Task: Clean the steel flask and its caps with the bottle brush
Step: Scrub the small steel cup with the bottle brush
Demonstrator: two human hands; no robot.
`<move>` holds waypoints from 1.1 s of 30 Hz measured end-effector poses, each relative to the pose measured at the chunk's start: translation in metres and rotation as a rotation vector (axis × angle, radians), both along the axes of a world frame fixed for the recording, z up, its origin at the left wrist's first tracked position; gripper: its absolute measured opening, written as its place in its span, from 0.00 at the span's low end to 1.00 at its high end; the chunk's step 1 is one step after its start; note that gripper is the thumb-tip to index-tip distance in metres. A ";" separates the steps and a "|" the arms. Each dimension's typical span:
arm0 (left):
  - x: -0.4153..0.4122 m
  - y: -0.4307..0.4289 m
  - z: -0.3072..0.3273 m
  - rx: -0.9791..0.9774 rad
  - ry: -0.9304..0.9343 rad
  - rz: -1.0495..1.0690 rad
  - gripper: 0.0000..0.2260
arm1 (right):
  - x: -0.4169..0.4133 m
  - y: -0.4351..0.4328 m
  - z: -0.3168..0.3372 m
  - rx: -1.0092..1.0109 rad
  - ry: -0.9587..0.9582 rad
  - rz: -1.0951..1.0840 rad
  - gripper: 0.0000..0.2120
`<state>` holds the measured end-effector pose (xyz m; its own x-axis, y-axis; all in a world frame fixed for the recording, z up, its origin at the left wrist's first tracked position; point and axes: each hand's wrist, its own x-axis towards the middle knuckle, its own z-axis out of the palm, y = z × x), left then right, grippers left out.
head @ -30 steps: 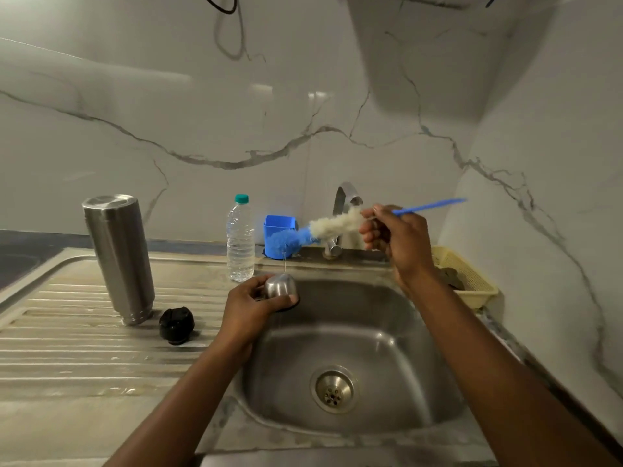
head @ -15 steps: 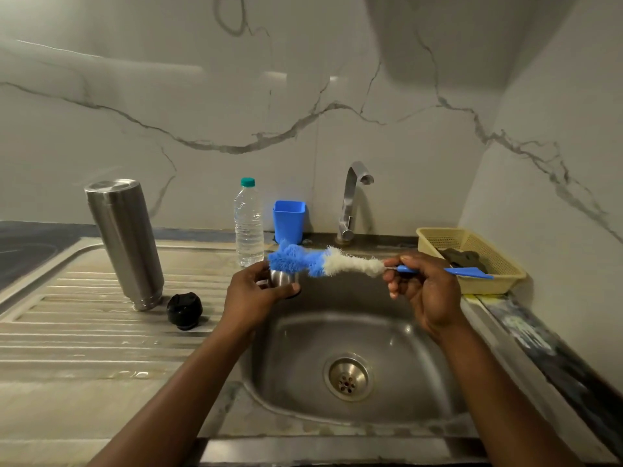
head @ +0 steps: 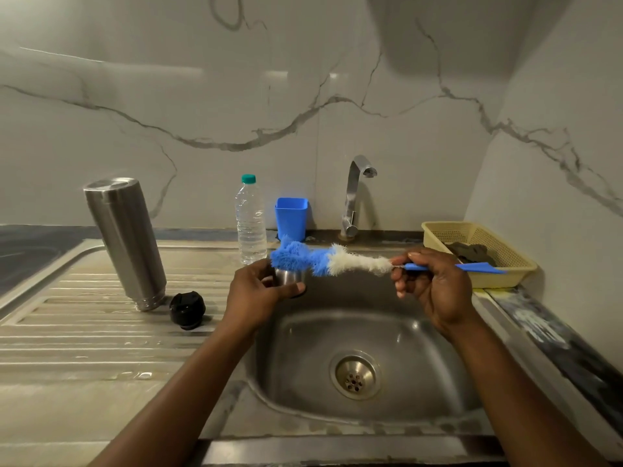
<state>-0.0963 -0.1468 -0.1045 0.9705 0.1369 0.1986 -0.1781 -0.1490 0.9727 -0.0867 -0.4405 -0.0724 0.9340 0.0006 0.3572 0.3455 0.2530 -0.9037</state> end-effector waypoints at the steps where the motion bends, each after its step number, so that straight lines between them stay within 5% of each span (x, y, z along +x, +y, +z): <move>1: -0.002 -0.002 0.000 0.001 0.007 -0.010 0.26 | 0.000 0.003 -0.002 -0.013 0.001 0.005 0.19; 21: -0.013 -0.009 0.016 -0.269 0.050 -0.022 0.20 | 0.000 0.006 -0.003 0.118 0.050 0.007 0.21; 26: -0.012 -0.007 0.019 -0.477 0.120 -0.012 0.28 | -0.004 0.001 0.003 0.153 0.068 0.003 0.19; 33: -0.013 -0.013 0.021 -0.645 0.212 -0.120 0.16 | -0.003 0.012 -0.003 0.142 0.096 0.028 0.18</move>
<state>-0.1096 -0.1600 -0.0836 0.9952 0.0533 -0.0820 0.0464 0.4802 0.8759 -0.0899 -0.4287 -0.0756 0.9642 -0.0173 0.2647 0.2505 0.3884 -0.8868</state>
